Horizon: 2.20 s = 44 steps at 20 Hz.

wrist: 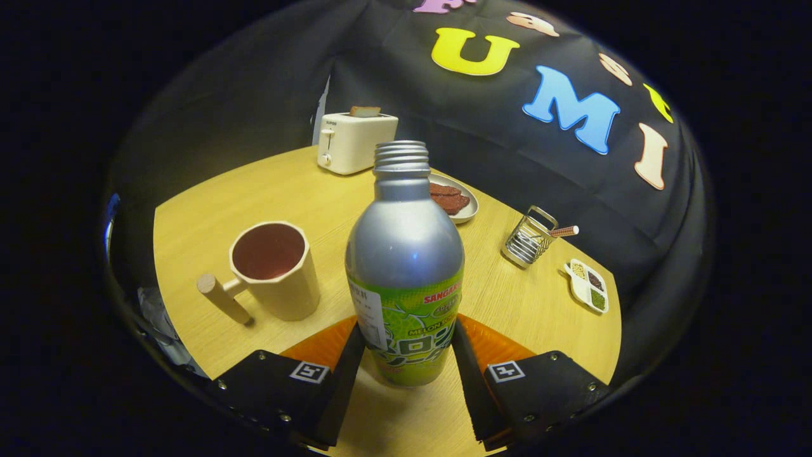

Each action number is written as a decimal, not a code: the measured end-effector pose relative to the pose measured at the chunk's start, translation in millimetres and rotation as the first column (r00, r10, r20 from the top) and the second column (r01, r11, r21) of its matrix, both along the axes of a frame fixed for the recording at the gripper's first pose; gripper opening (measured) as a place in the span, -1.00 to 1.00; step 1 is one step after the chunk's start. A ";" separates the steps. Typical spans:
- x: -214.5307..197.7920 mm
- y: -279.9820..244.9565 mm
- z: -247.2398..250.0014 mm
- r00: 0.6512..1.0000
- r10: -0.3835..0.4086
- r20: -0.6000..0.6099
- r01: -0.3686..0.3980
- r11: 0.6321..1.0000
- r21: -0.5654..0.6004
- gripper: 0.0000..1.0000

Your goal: Take the bottle from table, then pour the juice into the cup, finally place the bottle on the coaster

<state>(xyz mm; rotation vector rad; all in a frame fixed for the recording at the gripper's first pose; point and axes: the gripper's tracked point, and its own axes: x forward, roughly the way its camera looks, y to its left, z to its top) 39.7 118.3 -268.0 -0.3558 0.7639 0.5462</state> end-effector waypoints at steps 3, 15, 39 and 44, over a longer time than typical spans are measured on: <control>14.2 1.8 -2.5 1.000 -0.029 -0.004 0.029 0.997 0.067 0.52; 67.8 9.0 -17.0 0.992 -0.128 -0.006 0.126 0.965 0.230 0.52; 109.2 21.9 -45.7 0.978 -0.192 0.086 0.159 0.943 0.292 0.62; 102.0 21.3 -26.3 0.975 -0.184 0.126 0.144 0.951 0.275 0.99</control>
